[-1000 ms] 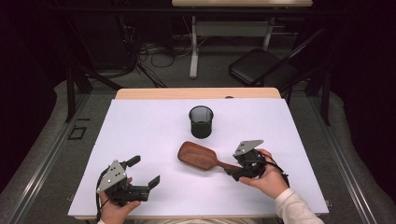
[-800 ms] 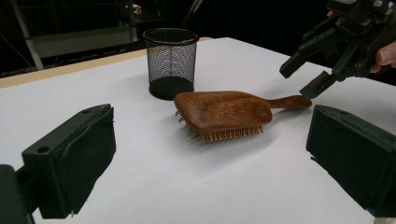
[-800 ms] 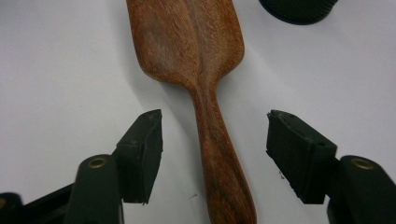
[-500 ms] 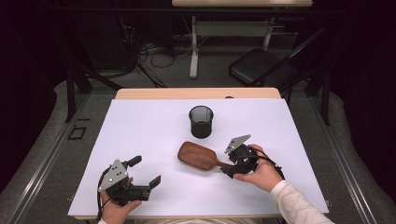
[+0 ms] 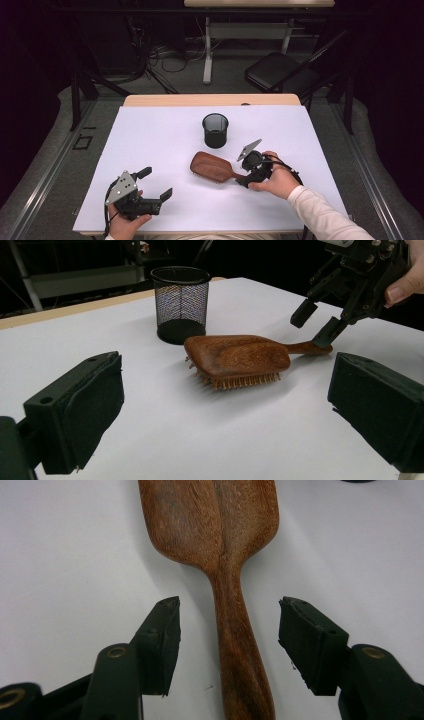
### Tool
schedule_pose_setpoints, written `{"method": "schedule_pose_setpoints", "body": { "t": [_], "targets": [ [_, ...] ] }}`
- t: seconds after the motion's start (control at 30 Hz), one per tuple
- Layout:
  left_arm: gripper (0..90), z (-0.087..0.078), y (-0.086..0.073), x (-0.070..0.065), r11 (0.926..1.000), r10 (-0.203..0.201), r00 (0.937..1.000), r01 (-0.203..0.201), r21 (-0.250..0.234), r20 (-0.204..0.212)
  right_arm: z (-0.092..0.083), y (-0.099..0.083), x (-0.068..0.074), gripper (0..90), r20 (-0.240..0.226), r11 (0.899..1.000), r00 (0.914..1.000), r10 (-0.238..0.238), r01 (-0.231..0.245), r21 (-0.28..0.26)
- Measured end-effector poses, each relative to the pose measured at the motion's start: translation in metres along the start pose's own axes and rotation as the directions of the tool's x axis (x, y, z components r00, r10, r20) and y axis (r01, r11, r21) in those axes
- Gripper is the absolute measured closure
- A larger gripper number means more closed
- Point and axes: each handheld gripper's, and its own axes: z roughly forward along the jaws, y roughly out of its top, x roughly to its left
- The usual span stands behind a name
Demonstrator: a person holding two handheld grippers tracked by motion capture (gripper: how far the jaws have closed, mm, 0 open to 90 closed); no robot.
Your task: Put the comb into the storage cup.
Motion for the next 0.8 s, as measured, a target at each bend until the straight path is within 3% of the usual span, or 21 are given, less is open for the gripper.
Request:
{"method": "schedule_pose_setpoints", "body": {
  "t": [0.47, 0.63, 0.67, 0.7, 0.8],
  "targets": [
    [1.7, 0.000, 0.000, 0.000, 1.0000, 0.000, 1.0000, 0.000, 0.003, 0.001, 0.003, 0.012, 0.001, 44.0, -0.004, 0.999, 0.9994, -0.036, 0.036, 0.027],
    [1.7, 0.001, -0.001, 0.000, 1.0000, -0.003, 1.0000, 0.003, 0.004, 0.002, 0.006, 0.013, 0.003, 44.1, -0.001, 0.997, 0.9975, -0.071, 0.071, 0.044],
    [1.8, 0.001, -0.001, 0.000, 1.0000, -0.004, 1.0000, 0.004, 0.008, 0.002, 0.009, 0.012, 0.004, 44.1, 0.039, 0.996, 0.9959, -0.082, 0.081, 0.039],
    [1.8, 0.001, -0.001, 0.000, 1.0000, -0.004, 1.0000, 0.004, 0.008, 0.002, 0.009, 0.012, 0.004, 44.1, 0.039, 0.996, 0.9959, -0.082, 0.081, 0.039],
    [1.7, 0.002, -0.001, 0.000, 1.0000, -0.003, 1.0000, 0.003, 0.008, 0.003, 0.013, 0.013, 0.004, 46.5, 0.024, 0.994, 0.9964, -0.082, 0.080, 0.071]
  ]
}}
